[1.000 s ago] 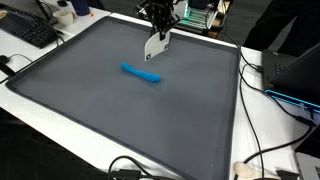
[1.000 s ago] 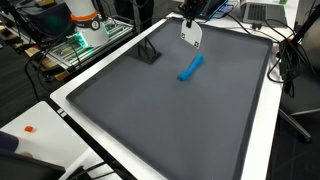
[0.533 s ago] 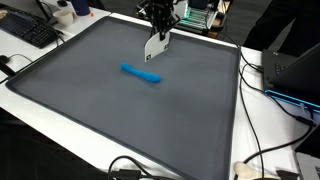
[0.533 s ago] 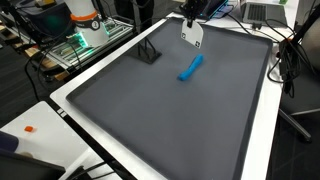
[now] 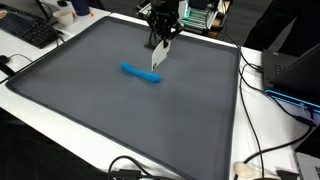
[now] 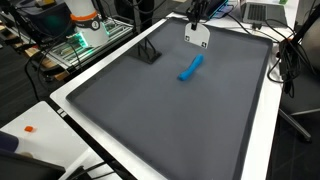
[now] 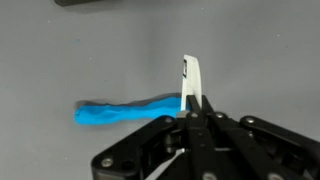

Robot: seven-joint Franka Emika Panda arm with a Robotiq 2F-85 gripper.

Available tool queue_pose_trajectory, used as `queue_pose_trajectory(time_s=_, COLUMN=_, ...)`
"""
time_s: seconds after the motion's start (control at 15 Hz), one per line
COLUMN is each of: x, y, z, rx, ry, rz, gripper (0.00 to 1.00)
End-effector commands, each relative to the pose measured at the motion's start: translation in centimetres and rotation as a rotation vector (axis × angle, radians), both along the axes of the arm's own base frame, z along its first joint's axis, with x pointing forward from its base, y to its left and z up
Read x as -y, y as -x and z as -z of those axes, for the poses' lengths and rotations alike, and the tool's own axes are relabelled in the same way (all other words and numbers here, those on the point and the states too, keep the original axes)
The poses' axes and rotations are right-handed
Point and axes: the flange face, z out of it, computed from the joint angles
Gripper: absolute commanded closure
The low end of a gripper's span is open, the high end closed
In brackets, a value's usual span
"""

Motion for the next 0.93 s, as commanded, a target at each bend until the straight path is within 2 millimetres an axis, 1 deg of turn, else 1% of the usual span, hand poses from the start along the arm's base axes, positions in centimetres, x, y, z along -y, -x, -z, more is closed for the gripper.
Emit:
queue_pose_trajectory(time_s=0.0, x=-0.3, y=-1.2, z=1.0, rx=-0.002, ry=0.027, rz=-0.101, gripper=0.99)
queue_pose_trajectory(time_s=0.33, x=-0.3, y=-2.7, z=1.9, rx=0.004, ry=0.045, rz=-0.154, gripper=0.99)
queue_pose_trajectory(time_s=0.87, x=-0.5, y=-3.8, z=3.6, rx=0.01, ry=0.084, rz=-0.211, gripper=0.99)
